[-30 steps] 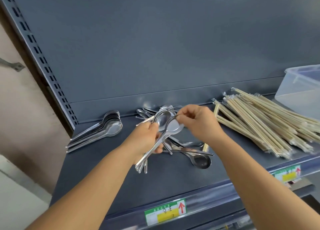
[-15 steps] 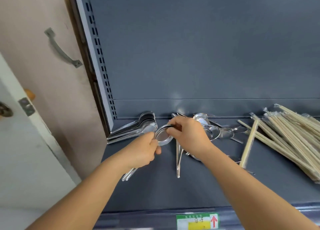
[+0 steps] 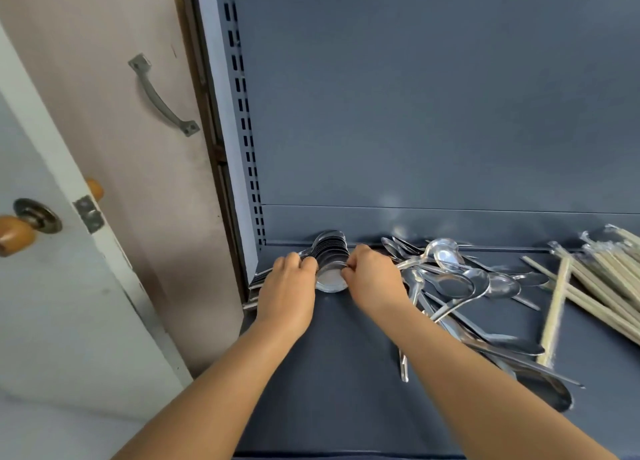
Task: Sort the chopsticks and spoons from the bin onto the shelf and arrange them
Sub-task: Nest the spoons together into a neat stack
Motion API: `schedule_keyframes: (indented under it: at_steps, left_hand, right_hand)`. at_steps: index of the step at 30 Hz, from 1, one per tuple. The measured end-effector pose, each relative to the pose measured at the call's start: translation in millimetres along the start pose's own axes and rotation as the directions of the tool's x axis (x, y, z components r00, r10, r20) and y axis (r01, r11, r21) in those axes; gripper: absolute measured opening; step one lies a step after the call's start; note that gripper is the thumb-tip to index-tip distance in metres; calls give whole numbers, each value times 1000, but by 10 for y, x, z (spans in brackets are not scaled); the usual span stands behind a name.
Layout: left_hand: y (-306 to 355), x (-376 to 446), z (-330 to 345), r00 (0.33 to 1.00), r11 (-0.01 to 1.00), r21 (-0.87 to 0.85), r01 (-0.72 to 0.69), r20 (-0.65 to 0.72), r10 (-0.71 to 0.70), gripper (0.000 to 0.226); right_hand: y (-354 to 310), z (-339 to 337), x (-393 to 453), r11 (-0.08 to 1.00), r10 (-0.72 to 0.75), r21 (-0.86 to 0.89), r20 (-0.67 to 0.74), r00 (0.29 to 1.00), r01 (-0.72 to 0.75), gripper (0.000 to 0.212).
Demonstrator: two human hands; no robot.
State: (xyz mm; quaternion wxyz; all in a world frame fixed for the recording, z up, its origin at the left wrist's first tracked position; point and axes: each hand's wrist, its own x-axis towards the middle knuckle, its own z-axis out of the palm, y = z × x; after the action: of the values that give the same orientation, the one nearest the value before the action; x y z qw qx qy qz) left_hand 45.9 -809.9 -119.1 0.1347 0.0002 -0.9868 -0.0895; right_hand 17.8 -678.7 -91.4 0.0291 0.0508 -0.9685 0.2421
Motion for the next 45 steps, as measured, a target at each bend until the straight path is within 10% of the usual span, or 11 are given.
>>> schedule_keyframes:
  at_steps: [9, 24, 45]
  left_hand:
    - [-17, 5, 75, 992, 992, 80, -94, -79, 100, 37]
    - [936, -348, -137, 906, 878, -251, -408, 5, 422, 39]
    - [1741, -301, -35, 980, 973, -130, 189, 87, -179, 31]
  right_hand:
    - [-38, -43, -67, 998, -27, -59, -15, 1000, 26, 35]
    - [748, -732, -761, 990, -69, -127, -47, 997, 63, 32]
    - [1681, -958, -164, 978, -211, 0, 46, 976, 211, 33]
